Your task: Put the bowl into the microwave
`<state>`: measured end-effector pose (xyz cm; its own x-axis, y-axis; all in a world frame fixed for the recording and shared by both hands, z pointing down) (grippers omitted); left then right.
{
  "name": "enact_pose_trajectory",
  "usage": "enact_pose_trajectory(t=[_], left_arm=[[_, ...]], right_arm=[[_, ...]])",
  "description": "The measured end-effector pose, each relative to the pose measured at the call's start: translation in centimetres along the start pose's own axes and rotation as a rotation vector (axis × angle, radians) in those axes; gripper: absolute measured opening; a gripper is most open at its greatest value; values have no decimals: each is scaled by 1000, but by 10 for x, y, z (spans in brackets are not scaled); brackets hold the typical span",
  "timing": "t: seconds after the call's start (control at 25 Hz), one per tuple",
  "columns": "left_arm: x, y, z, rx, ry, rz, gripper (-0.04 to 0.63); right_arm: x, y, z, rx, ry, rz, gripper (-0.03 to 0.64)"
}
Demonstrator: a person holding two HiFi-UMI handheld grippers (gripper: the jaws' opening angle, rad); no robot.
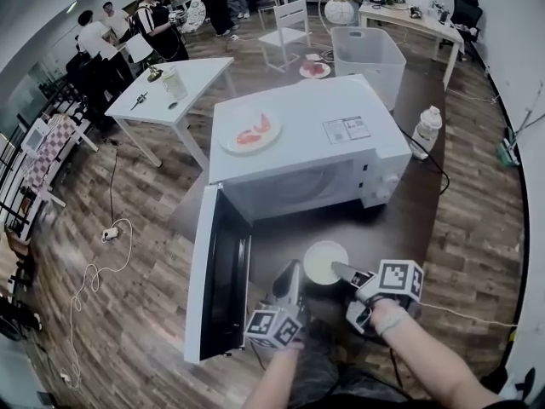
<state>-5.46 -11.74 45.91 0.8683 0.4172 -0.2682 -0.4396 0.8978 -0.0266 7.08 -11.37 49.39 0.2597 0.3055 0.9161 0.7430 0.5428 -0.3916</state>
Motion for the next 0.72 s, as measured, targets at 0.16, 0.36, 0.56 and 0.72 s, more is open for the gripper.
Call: enact_pose_trajectory(t=[0.16,0.36,0.56,0.72], left_arm=[[-12,-11,-2,4,1,-10,11],[-23,-23,-5,6,21,-33,11],[-32,-41,-4,10,9,-37,11],[-35,-52,0,21,13,-29,11]], right_arm=[[-8,-15,-11,-2,5,-9,138],[-13,-34,-24,-5,1,-23,138],[-22,-52,-42,7,-10,-47,138],[-25,-63,-56,22,-13,-58,138]])
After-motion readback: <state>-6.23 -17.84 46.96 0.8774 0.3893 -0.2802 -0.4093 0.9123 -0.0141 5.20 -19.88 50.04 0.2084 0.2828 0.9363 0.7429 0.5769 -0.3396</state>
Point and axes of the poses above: the fingertips, and each gripper's own axes: y backward along the fingers, x to its right, z out of its underside, the point moved 2 cm from there along y, backward along the fingers, and after that the axes turned 11 degrees about -y, right-handed, at the moved point
